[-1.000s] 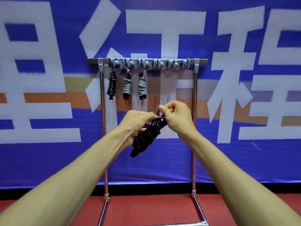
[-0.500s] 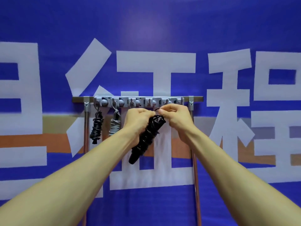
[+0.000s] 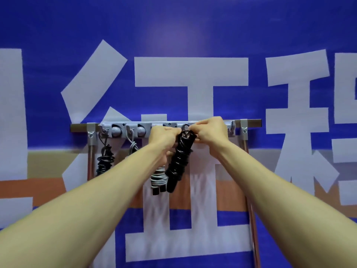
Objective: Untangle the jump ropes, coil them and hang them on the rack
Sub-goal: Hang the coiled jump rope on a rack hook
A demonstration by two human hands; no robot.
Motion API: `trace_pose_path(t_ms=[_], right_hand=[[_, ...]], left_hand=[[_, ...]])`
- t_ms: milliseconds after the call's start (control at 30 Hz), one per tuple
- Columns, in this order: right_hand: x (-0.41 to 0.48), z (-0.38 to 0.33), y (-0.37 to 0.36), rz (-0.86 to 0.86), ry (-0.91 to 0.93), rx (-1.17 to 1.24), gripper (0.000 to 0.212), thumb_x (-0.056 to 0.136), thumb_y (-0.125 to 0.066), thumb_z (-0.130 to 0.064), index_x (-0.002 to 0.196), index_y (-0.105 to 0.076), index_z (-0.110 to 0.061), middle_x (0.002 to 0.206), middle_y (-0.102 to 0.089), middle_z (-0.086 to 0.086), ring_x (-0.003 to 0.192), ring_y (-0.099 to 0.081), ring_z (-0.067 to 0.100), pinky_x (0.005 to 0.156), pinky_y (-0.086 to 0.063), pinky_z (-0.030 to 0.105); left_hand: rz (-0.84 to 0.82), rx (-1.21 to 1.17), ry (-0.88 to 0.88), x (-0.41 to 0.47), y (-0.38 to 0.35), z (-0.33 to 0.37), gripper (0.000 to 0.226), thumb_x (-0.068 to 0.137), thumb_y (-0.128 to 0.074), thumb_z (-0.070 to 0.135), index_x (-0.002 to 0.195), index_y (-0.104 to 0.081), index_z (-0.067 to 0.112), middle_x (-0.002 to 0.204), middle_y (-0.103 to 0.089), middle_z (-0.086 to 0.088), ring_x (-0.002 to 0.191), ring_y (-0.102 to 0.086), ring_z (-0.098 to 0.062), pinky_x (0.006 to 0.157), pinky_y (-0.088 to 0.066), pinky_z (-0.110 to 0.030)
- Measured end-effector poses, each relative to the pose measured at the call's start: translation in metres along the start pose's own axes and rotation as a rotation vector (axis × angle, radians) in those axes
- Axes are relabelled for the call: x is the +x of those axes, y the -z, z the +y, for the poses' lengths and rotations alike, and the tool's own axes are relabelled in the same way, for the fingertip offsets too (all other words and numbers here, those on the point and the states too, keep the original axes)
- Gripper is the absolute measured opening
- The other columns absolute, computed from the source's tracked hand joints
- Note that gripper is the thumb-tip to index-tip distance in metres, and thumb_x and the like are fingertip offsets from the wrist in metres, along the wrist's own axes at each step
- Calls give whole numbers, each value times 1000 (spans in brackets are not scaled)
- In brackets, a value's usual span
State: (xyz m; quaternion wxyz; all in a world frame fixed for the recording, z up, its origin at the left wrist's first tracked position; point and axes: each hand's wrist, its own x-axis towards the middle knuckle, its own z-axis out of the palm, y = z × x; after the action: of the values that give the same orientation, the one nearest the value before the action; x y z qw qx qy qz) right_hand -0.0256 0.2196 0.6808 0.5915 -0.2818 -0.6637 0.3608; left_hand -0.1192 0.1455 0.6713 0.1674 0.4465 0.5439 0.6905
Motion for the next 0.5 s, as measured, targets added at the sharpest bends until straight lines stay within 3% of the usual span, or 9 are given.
trace_pose_path(t_ms=[100,200,300,433,500], right_hand=[[18,-4,-6,71,17,-76,7,65,-67,-10,61,-73,-10,64,-67,4,68,-67,25,70,-60,42],[29,-3,-13,100,-10,-101,8,63,-65,-11,58,-72,-11,65,-69,4,76,-69,28,73,-59,42],[37,3,-21,93,-36,-110,8,54,-63,-13,53,-70,-9,62,-69,10,82,-68,33,75,-58,44],[45,12,-27,71,-86,-112,11,53,-62,-13,55,-70,-6,69,-70,15,92,-65,34,66,-60,44],[46,17,-26,57,-108,-123,13,57,-63,-12,65,-72,-6,78,-69,18,97,-63,33,61,-61,43]], left_hand=[[9,-5,-11,19,-3,4,5,87,-61,10,86,-67,11,77,-58,-8,61,-49,-20,56,-43,-27],[37,-4,8,37,-3,-1,17,83,-62,11,96,-72,4,76,-62,-7,53,-52,-20,58,-48,-30],[67,-25,46,47,-5,-8,11,84,-63,10,93,-68,6,79,-64,-9,51,-57,-20,53,-51,-30],[61,-66,98,52,-5,-17,12,82,-63,6,93,-66,4,77,-65,-12,44,-58,-20,46,-51,-30],[35,-74,129,51,-6,-21,16,82,-62,4,97,-66,3,82,-68,-15,53,-62,-24,51,-53,-34]])
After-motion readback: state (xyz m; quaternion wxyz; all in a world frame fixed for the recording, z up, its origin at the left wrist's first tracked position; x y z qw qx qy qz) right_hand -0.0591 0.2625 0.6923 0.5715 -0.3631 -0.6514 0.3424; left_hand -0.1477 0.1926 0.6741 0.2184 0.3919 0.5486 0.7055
